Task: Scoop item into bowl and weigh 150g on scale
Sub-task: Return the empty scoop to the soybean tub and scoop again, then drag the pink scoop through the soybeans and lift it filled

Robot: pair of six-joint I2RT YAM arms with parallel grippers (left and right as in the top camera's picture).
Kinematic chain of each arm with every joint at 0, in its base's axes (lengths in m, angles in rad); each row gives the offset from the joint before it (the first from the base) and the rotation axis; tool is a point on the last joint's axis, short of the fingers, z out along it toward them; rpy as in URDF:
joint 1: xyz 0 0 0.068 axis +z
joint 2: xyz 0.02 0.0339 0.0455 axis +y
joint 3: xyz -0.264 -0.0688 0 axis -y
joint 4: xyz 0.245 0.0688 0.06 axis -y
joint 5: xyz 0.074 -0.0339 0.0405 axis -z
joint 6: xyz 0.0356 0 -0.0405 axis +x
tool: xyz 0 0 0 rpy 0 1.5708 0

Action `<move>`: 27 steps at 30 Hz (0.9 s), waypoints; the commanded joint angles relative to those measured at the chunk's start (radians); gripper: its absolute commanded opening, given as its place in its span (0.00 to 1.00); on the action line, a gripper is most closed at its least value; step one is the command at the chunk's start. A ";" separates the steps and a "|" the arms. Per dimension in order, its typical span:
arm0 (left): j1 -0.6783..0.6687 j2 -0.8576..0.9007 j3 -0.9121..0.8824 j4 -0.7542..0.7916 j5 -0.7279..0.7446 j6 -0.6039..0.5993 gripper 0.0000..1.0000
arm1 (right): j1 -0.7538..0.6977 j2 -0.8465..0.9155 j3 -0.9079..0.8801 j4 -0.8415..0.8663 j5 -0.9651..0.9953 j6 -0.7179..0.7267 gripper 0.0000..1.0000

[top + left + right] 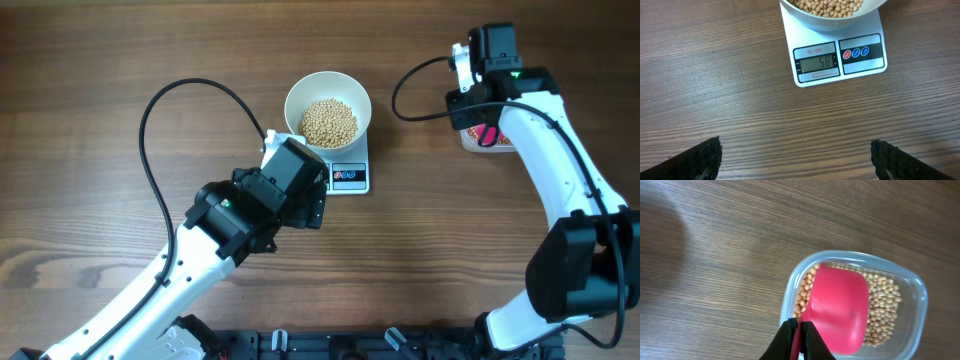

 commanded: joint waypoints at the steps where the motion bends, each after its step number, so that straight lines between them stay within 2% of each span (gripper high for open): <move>1: 0.003 -0.001 -0.004 0.000 -0.002 -0.002 1.00 | -0.038 0.017 0.015 -0.003 -0.166 0.060 0.04; 16: 0.003 -0.001 -0.004 0.000 -0.002 -0.002 1.00 | -0.220 0.014 0.017 0.023 -0.528 0.085 0.04; 27: 0.003 -0.001 -0.004 0.000 -0.002 -0.002 1.00 | -0.309 0.014 0.017 0.025 -0.649 0.031 0.04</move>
